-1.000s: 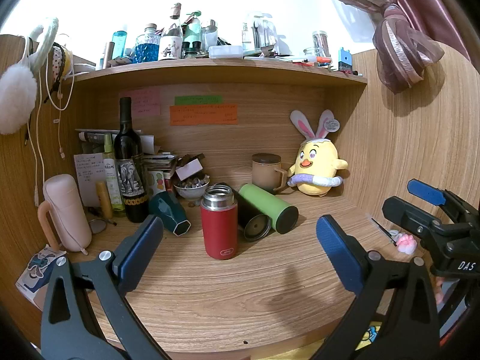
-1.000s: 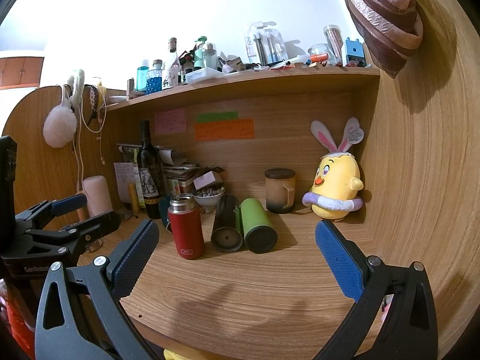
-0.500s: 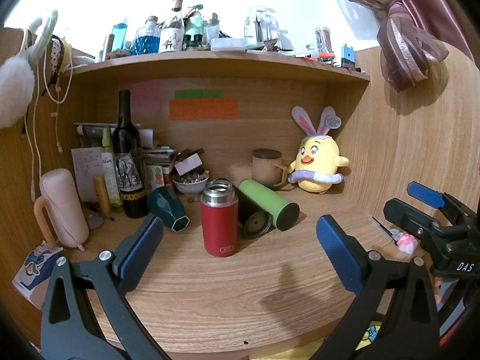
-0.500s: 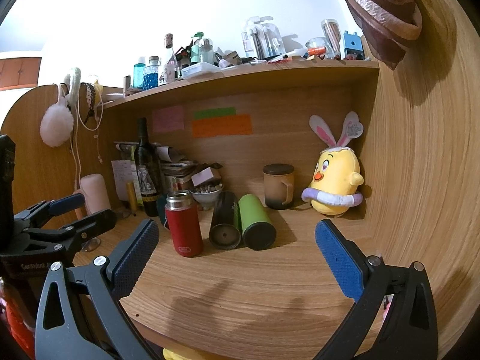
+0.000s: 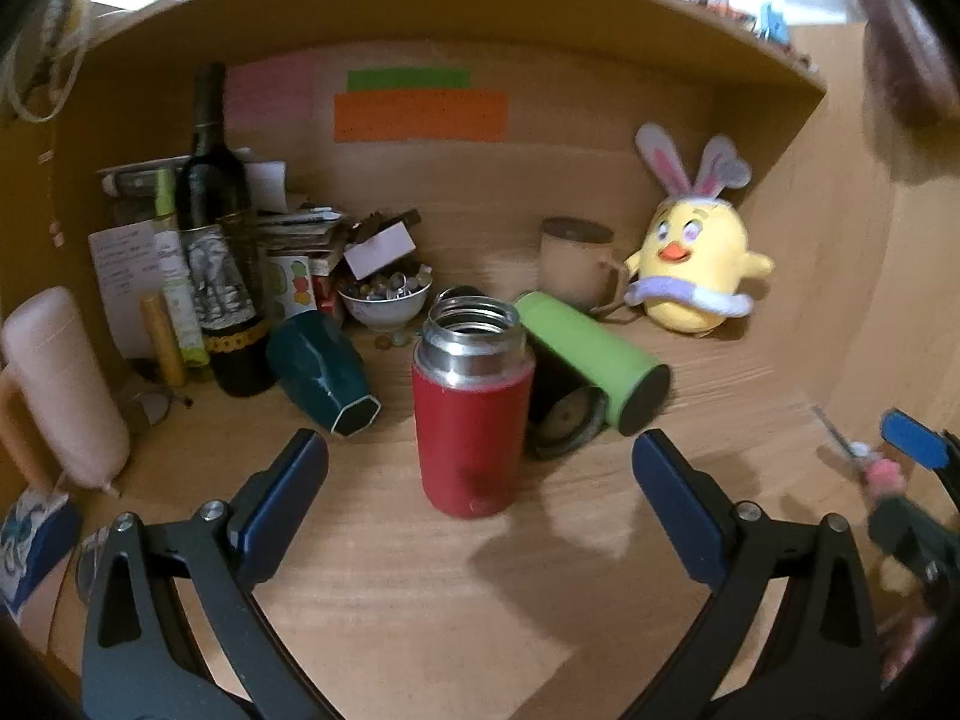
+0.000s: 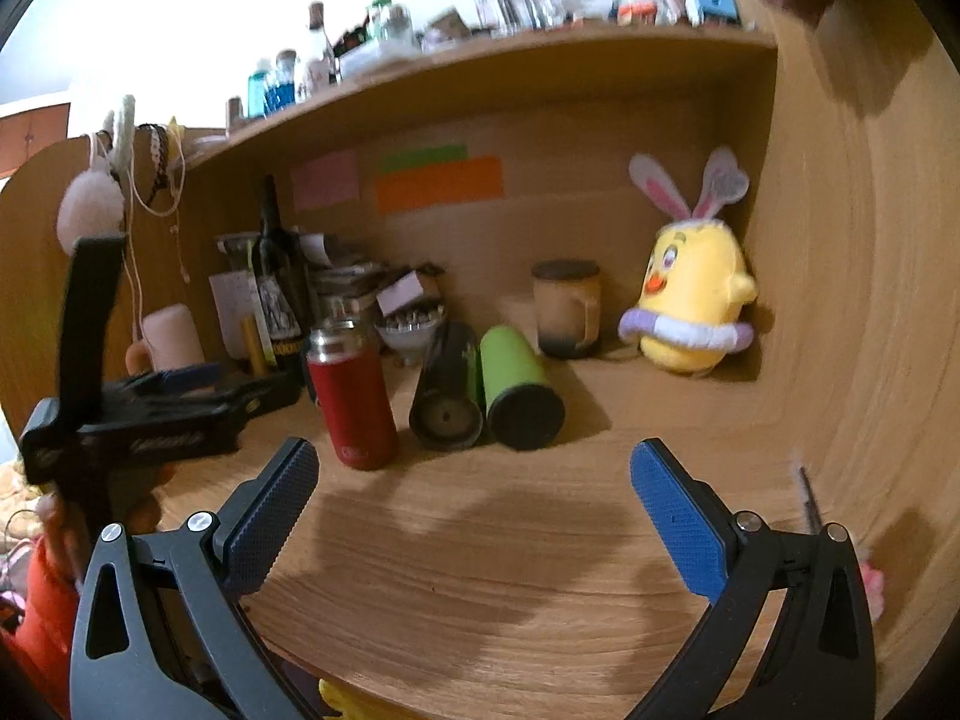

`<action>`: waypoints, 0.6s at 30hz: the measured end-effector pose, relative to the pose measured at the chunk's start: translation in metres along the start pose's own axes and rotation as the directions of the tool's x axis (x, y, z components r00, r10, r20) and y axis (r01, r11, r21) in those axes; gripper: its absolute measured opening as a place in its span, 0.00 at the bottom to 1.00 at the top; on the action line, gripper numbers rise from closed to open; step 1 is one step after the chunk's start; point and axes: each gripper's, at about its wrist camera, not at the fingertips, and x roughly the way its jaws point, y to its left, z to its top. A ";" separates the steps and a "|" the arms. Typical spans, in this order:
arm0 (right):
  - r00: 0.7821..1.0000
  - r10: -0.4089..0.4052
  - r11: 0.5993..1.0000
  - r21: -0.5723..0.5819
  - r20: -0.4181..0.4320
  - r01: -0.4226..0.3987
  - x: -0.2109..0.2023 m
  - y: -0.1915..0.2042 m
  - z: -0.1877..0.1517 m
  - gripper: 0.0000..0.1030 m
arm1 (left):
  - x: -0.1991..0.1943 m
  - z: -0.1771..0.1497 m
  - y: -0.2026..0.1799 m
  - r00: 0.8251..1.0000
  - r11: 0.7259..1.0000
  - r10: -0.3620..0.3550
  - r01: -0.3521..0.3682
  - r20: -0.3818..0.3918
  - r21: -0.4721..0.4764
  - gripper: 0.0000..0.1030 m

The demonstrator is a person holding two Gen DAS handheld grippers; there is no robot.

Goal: Flip cup upside down
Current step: 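Move the left gripper down over the red thermos and close on it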

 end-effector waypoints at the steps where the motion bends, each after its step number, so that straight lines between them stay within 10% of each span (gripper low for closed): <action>1: 1.000 0.006 1.000 0.006 -0.014 -0.006 0.005 -0.001 -0.002 1.00 | 0.009 0.002 -0.001 1.000 1.000 0.014 -0.014 -0.009 0.007 0.97; 10: 0.988 0.087 0.995 0.051 -0.130 -0.081 0.044 -0.010 -0.021 1.00 | 0.067 0.016 0.004 0.992 0.998 -0.014 0.007 -0.123 -0.057 0.66; 18: 0.974 0.147 0.986 0.097 -0.173 -0.132 0.059 -0.015 -0.029 1.00 | 0.066 0.017 0.006 0.990 0.997 -0.031 0.022 -0.137 -0.069 0.60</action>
